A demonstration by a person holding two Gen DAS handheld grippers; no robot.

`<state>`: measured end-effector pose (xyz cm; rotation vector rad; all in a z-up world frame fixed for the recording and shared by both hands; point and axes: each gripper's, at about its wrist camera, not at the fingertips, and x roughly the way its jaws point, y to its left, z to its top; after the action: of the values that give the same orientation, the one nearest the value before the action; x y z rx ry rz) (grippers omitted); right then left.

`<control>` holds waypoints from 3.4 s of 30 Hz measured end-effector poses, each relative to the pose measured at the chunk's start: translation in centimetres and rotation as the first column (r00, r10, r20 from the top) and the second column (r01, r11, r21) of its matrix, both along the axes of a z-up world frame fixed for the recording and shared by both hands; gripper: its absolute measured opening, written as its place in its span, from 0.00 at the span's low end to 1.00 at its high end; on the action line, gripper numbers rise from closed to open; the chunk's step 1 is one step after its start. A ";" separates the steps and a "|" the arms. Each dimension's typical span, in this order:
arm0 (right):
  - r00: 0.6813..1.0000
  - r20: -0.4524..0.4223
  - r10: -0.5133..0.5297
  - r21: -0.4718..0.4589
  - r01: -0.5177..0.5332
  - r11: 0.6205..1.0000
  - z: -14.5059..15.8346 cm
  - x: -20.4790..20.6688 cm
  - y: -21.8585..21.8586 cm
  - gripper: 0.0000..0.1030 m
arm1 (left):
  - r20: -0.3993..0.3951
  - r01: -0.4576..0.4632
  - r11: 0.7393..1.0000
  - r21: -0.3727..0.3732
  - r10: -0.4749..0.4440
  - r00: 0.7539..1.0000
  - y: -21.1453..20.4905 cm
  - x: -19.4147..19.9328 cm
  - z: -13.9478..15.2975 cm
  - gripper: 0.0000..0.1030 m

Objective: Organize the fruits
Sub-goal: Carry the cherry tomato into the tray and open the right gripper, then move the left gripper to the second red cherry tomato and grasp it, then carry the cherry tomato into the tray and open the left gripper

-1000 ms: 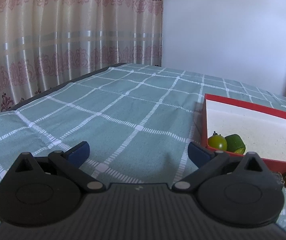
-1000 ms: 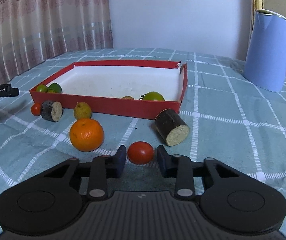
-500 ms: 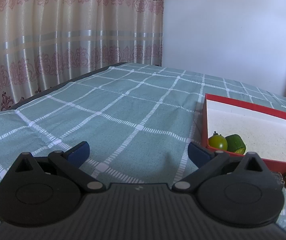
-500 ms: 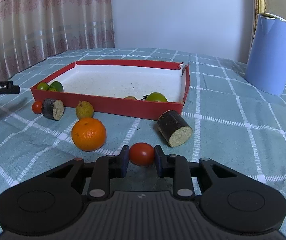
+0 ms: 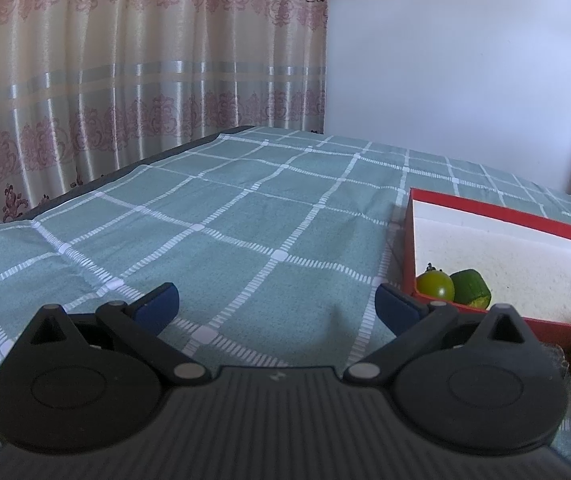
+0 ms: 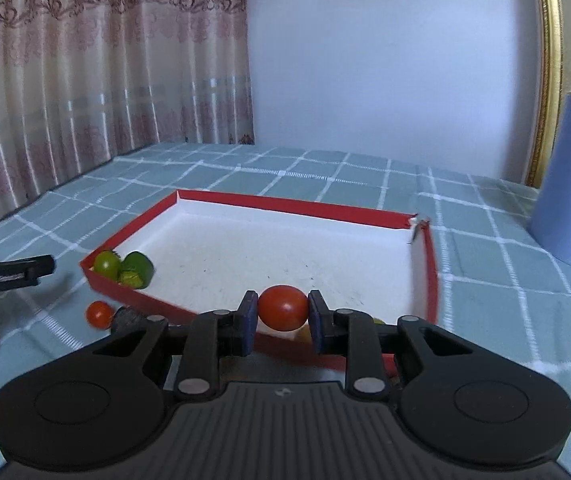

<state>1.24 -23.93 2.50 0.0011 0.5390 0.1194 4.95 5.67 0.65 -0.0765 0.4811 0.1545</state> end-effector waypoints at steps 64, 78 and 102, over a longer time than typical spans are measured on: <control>0.988 -0.052 -0.146 0.303 0.155 0.940 -4.6 -9.3 -10.3 0.58 | -0.064 0.489 0.861 0.141 -0.485 0.872 -7.9 -1.1 -0.8 0.72; 0.987 -0.060 -0.147 0.305 0.159 0.939 -4.6 -9.4 -10.2 0.58 | -0.123 0.537 0.836 0.114 -0.525 0.842 -9.6 -0.5 -1.4 0.39; 0.987 -0.069 -0.143 0.338 0.158 0.928 -5.0 -9.3 -10.5 0.61 | -0.051 0.485 0.868 0.106 -0.482 0.874 -12.2 3.5 2.0 0.23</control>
<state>-8.11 -34.43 -2.50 0.3858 0.5536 0.0618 8.48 -6.50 2.61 0.1619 0.4995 -0.3131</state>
